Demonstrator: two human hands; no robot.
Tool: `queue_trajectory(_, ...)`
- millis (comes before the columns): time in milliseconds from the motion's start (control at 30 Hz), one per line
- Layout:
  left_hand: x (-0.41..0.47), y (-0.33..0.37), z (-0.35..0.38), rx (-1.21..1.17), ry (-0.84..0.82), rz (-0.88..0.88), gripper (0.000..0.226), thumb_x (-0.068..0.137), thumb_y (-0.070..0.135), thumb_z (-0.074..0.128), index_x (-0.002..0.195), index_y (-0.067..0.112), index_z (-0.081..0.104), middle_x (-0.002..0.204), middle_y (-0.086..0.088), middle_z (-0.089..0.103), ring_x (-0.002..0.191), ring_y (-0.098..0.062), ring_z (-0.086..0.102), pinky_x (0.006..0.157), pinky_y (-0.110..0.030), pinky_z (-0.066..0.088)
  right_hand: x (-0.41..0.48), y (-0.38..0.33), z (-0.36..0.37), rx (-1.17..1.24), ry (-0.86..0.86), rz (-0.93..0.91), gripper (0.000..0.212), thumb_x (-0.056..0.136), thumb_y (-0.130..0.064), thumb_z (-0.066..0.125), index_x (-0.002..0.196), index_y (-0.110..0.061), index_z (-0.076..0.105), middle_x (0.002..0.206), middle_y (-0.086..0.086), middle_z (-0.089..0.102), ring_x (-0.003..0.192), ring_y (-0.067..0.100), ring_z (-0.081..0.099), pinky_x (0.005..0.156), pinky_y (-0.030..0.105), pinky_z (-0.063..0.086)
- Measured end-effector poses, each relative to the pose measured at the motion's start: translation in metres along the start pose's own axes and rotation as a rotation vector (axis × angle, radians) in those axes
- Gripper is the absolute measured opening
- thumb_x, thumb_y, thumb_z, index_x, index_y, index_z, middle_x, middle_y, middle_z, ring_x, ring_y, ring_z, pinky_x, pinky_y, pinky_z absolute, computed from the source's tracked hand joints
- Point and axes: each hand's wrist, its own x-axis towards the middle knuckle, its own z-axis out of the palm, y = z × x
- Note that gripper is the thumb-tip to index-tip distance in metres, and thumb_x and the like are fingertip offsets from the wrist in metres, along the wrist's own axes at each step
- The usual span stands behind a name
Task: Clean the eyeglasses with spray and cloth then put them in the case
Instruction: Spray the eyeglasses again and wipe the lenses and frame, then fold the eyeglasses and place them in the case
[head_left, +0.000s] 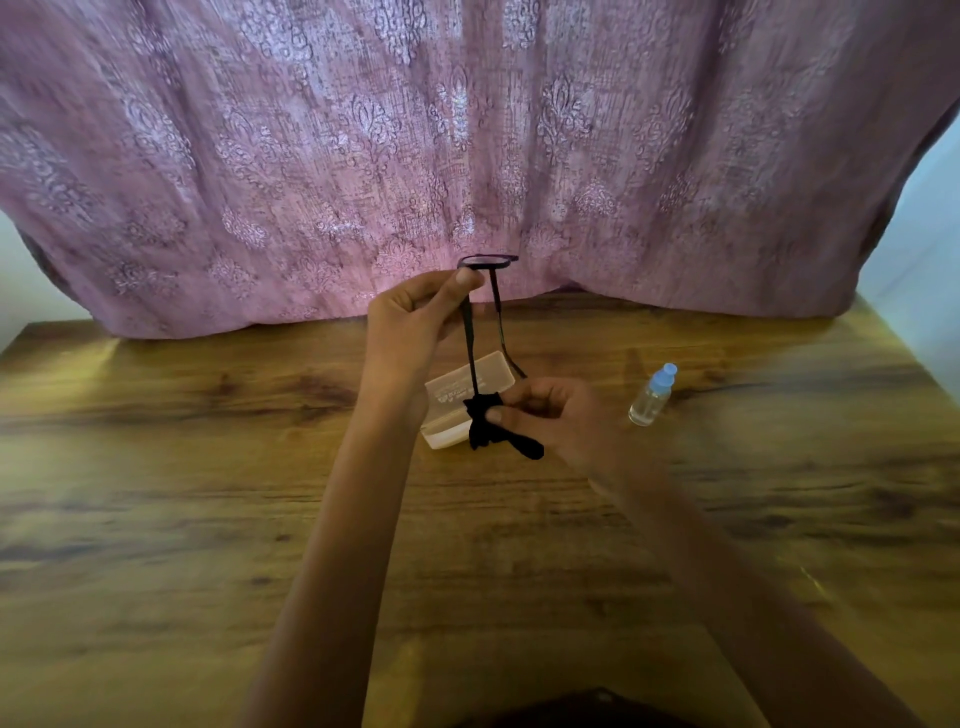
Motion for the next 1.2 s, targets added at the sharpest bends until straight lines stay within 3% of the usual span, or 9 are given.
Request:
queue_trajectory(167, 0.0, 0.003, -0.005, 0.061, -0.037, 0.033, 0.013, 0.088, 0.021, 0.066, 0.096, 0.013, 0.073, 0.088, 0.008, 0.075, 0.086, -0.008, 0.067, 0.085, -0.022, 0.055, -0.002, 0.016, -0.008, -0.211, -0.01, 0.046, 0.013, 0.083, -0.021, 0.074, 0.096, -0.019, 0.075, 0.095, -0.002, 0.076, 0.091, 0.012, 0.071, 0.082, 0.025, 0.056)
queue_trajectory(367, -0.003, -0.004, -0.013, 0.21, -0.165, 0.086, 0.012, 0.089, 0.016, 0.065, 0.098, 0.011, 0.072, 0.088, 0.005, 0.075, 0.083, -0.009, 0.069, 0.085, -0.023, 0.055, 0.002, 0.042, -0.026, -0.416, 0.145, 0.075, 0.016, 0.087, -0.021, 0.071, 0.102, -0.017, 0.072, 0.093, -0.005, 0.073, 0.083, 0.006, 0.067, 0.061, 0.012, 0.051)
queue_trajectory(467, -0.006, -0.011, -0.016, 0.27, -0.201, 0.082, 0.011, 0.088, 0.012, 0.065, 0.096, 0.01, 0.072, 0.084, 0.003, 0.074, 0.079, -0.009, 0.069, 0.078, -0.021, 0.056, 0.012, 0.061, -0.042, -0.641, 0.295, 0.102, 0.023, 0.087, -0.025, 0.07, 0.109, -0.016, 0.07, 0.103, -0.001, 0.071, 0.087, 0.008, 0.063, 0.075, 0.026, 0.055)
queue_trajectory(567, -0.01, -0.015, -0.02, 0.31, -0.265, 0.095, 0.01, 0.087, 0.01, 0.065, 0.095, 0.01, 0.072, 0.078, 0.0, 0.072, 0.073, -0.007, 0.068, 0.072, -0.017, 0.053, 0.018, 0.073, -0.053, -0.783, 0.382, 0.146, 0.028, 0.09, -0.025, 0.067, 0.115, -0.014, 0.066, 0.113, 0.001, 0.067, 0.091, 0.007, 0.055, 0.08, 0.024, 0.046)
queue_trajectory(667, -0.012, -0.018, -0.024, 0.359, -0.311, 0.134, 0.01, 0.088, 0.008, 0.063, 0.09, 0.013, 0.072, 0.072, 0.0, 0.07, 0.072, -0.007, 0.067, 0.073, -0.018, 0.054, 0.02, 0.076, -0.06, -0.806, 0.372, 0.189, 0.029, 0.092, -0.022, 0.063, 0.12, -0.012, 0.064, 0.12, 0.004, 0.064, 0.101, 0.012, 0.057, 0.083, 0.022, 0.041)
queue_trajectory(833, -0.011, -0.022, -0.032, 0.445, -0.343, 0.228, 0.015, 0.088, 0.002, 0.062, 0.097, -0.006, 0.071, 0.077, -0.009, 0.07, 0.072, -0.004, 0.065, 0.075, -0.02, 0.054, 0.019, 0.07, -0.064, -0.827, 0.328, 0.203, 0.03, 0.096, -0.02, 0.057, 0.125, -0.013, 0.062, 0.122, 0.003, 0.064, 0.108, 0.013, 0.058, 0.082, 0.021, 0.038)
queue_trajectory(967, -0.01, -0.027, -0.033, 0.536, -0.395, 0.248, 0.015, 0.085, 0.005, 0.067, 0.096, 0.009, 0.075, 0.081, 0.003, 0.072, 0.079, -0.007, 0.067, 0.083, -0.029, 0.054, 0.023, 0.054, -0.066, -0.703, 0.41, 0.062, 0.025, 0.098, -0.025, 0.054, 0.118, -0.017, 0.065, 0.111, -0.003, 0.068, 0.095, 0.008, 0.062, 0.078, 0.018, 0.046)
queue_trajectory(1067, -0.009, -0.028, -0.031, 0.579, -0.45, 0.3, 0.025, 0.082, 0.003, 0.07, 0.094, 0.025, 0.072, 0.091, 0.008, 0.072, 0.087, 0.0, 0.067, 0.084, -0.025, 0.053, 0.027, 0.034, -0.064, -0.186, 0.497, 0.116, 0.031, 0.1, -0.035, 0.048, 0.101, -0.012, 0.069, 0.09, 0.002, 0.074, 0.084, 0.018, 0.069, 0.079, 0.031, 0.054)
queue_trajectory(1200, -0.011, -0.027, -0.028, 0.669, -0.546, 0.514, 0.016, 0.082, 0.015, 0.069, 0.095, 0.011, 0.077, 0.094, -0.001, 0.075, 0.089, -0.011, 0.069, 0.081, -0.032, 0.056, 0.025, 0.013, -0.071, 0.146, 0.417, 0.186, 0.049, 0.096, -0.053, 0.047, 0.094, -0.012, 0.073, 0.09, 0.009, 0.076, 0.083, 0.02, 0.071, 0.076, 0.033, 0.056)
